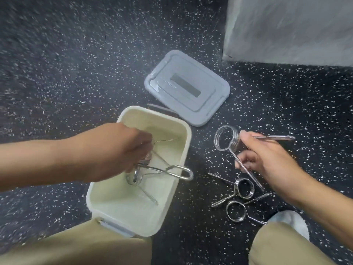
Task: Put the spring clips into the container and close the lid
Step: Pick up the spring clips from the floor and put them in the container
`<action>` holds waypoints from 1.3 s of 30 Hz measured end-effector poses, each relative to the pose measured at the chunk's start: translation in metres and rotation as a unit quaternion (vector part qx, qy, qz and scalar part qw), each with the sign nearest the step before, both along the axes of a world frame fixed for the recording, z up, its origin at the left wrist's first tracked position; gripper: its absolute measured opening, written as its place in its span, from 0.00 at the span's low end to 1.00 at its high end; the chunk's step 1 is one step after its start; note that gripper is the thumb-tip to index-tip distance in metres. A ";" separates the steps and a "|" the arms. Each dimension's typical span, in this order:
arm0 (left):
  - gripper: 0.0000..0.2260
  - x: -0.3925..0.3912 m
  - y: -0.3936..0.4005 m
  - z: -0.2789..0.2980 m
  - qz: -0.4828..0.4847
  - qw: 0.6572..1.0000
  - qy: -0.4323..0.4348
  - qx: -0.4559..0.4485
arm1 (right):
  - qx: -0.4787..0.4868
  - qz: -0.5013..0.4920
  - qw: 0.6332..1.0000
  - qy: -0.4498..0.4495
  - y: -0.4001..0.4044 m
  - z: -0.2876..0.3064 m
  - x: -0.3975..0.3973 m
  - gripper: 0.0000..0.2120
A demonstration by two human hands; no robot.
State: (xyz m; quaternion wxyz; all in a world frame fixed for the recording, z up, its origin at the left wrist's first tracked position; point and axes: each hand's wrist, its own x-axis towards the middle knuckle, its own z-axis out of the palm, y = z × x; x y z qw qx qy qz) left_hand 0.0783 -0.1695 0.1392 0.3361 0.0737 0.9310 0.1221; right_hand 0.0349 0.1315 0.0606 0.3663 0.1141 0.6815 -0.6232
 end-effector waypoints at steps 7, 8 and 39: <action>0.13 0.042 -0.033 -0.032 -0.012 0.996 0.070 -0.053 | -0.040 0.009 0.996 -0.073 -0.021 0.014 0.006 0.17; 0.12 0.047 -0.036 -0.039 -0.025 0.994 0.083 -0.060 | -0.041 0.006 0.996 -0.083 -0.024 0.015 0.007 0.17; 0.11 0.076 -0.012 -0.193 -0.246 0.945 0.066 -0.207 | 0.313 0.288 0.900 0.093 -0.065 0.039 0.012 0.18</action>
